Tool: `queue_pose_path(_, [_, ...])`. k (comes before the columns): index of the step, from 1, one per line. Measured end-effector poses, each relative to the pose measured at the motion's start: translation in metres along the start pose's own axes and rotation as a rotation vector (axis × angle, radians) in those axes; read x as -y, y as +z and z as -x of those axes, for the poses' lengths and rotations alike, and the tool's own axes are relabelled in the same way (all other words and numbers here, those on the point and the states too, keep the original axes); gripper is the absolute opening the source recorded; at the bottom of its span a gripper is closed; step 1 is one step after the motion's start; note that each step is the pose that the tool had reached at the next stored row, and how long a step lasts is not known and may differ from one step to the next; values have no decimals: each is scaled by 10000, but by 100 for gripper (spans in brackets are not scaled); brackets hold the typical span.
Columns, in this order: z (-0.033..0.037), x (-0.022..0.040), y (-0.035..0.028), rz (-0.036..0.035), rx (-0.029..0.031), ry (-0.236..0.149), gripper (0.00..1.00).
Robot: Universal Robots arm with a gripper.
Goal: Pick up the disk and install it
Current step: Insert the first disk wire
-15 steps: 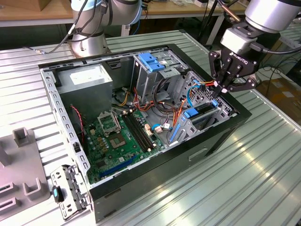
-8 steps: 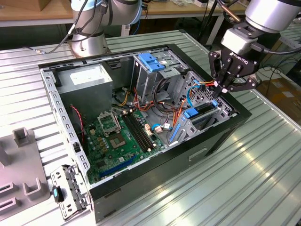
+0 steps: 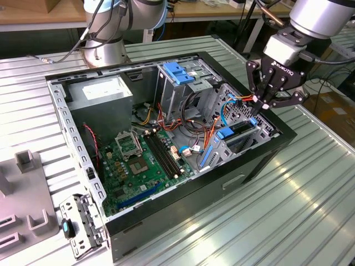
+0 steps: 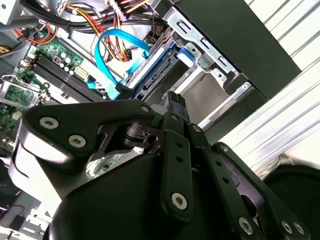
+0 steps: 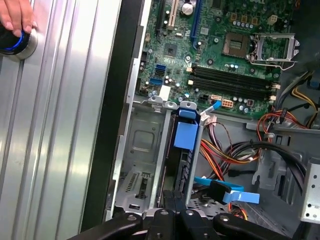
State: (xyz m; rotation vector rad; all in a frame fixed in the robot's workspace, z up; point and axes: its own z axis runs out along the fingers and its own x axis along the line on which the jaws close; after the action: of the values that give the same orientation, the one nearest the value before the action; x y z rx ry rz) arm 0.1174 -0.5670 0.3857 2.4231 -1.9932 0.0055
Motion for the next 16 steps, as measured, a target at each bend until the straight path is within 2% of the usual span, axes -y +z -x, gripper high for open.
queue_pose_path(1, [0,2,0,-1,1,-168,12])
queue_pose_path(3, [-1,6,0,-6,8,-805,12])
queue_pose_path(9, [-2,9,1,-12,15,-1673,12])
queue_pose_path(13, [-3,16,1,-15,14,-2428,12])
queue_pose_path(16, [-4,39,1,-16,15,-2547,12])
